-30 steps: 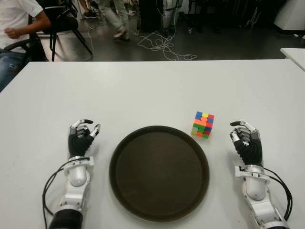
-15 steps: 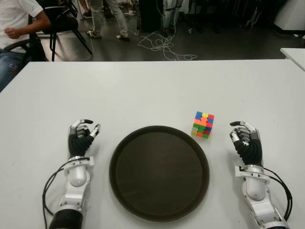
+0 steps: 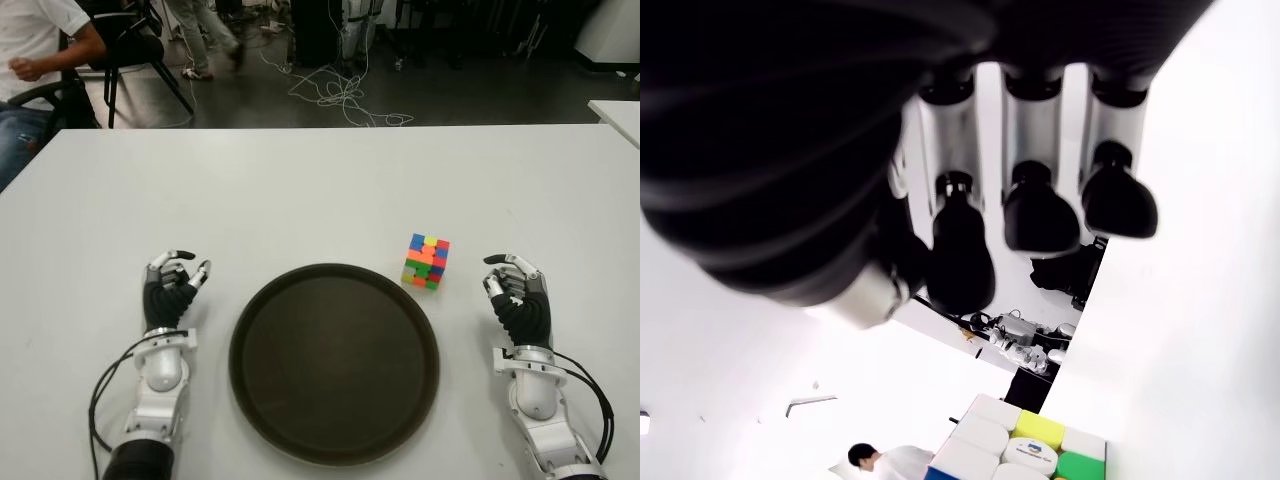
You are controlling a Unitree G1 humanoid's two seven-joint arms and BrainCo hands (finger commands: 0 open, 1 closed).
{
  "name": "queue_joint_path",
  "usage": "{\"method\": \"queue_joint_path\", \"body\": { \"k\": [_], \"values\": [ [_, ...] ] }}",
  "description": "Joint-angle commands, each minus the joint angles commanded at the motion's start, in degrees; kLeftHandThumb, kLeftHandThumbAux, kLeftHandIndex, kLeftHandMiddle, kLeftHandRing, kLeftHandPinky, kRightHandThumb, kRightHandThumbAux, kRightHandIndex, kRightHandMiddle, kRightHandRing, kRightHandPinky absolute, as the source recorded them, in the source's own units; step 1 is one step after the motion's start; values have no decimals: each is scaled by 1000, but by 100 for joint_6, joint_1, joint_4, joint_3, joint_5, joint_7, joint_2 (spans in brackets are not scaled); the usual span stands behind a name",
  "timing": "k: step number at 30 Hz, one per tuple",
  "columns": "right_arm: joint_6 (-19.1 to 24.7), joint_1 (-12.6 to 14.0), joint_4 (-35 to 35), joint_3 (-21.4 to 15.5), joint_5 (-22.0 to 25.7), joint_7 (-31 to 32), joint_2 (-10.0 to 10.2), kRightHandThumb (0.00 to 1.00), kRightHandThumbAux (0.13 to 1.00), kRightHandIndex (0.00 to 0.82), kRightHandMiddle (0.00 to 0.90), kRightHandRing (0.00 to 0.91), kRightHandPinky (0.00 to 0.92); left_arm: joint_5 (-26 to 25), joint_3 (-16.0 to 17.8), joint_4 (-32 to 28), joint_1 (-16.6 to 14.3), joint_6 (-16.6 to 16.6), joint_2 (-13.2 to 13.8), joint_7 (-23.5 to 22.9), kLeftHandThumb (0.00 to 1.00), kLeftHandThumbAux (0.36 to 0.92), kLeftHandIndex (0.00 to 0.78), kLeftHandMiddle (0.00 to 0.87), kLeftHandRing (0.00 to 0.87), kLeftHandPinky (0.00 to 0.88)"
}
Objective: Pick up the Rubik's Cube and put it in the plate
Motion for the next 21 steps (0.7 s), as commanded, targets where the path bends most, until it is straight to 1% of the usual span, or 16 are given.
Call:
{"method": "queue_joint_path", "body": {
  "k": [5, 8, 10, 11, 12, 13, 14, 15, 16, 17, 18, 19, 20, 21],
  "values": [
    [0, -3, 31, -22, 20, -2, 1, 686, 727, 437, 790, 813, 813, -41, 10, -16, 2, 28, -10, -39, 704, 709, 442, 811, 825, 814],
    [-77, -22, 76, -38, -7, -56, -1, 685, 728, 436, 786, 811, 811, -79, 37, -8, -22, 15, -30, -18, 704, 709, 442, 804, 818, 806],
    [-185, -64, 155, -44, -62, -118, -31, 681, 729, 434, 749, 779, 775, -115, 64, 37, -56, -42, -45, -1, 704, 710, 440, 773, 789, 776],
    [-239, -87, 197, -45, -91, -150, -49, 680, 730, 432, 715, 749, 739, -131, 77, 63, -72, -75, -51, 4, 703, 710, 438, 734, 752, 733],
    [-317, -121, 256, -40, -149, -201, -81, 678, 731, 429, 666, 704, 686, -166, 98, 108, -95, -155, -60, -7, 701, 711, 435, 678, 696, 670],
    [-374, -146, 299, -35, -189, -239, -103, 675, 733, 424, 581, 624, 593, -190, 113, 140, -110, -212, -66, -16, 696, 714, 429, 576, 594, 550],
    [-433, -162, 330, -21, -260, -299, -125, 674, 734, 423, 551, 595, 560, -239, 132, 183, -120, -343, -76, -53, 694, 715, 427, 539, 557, 507],
    [-479, -174, 356, -11, -311, -343, -139, 438, 741, 375, 463, 501, 466, -273, 146, 218, -129, -439, -83, -80, 685, 719, 417, 439, 451, 392],
    [-536, -187, 380, -2, -365, -388, -152, 280, 747, 345, 406, 441, 406, -323, 154, 265, -135, -593, -84, -137, 679, 722, 411, 375, 383, 319],
    [-580, -198, 403, 2, -405, -421, -160, 179, 746, 293, 337, 363, 320, -358, 159, 307, -141, -707, -84, -179, 484, 735, 306, 292, 291, 220],
    [-623, -200, 419, 11, -437, -431, -171, 143, 745, 275, 312, 335, 289, -399, 161, 374, -164, -850, -72, -242, 408, 742, 268, 262, 258, 185],
    [-657, -203, 436, 15, -460, -438, -179, 91, 747, 218, 246, 258, 216, -429, 162, 429, -183, -952, -64, -287, 279, 756, 187, 183, 173, 118],
    [-674, -204, 388, 36, -468, -381, -201, 73, 747, 197, 222, 231, 190, -420, 139, 523, -210, -1131, -25, -344, 233, 761, 157, 155, 142, 94],
    [-687, -206, 353, 48, -474, -338, -216, 46, 754, 129, 145, 147, 122, -414, 123, 596, -231, -1263, 5, -383, 149, 771, 100, 99, 91, 60]
  ]
}}
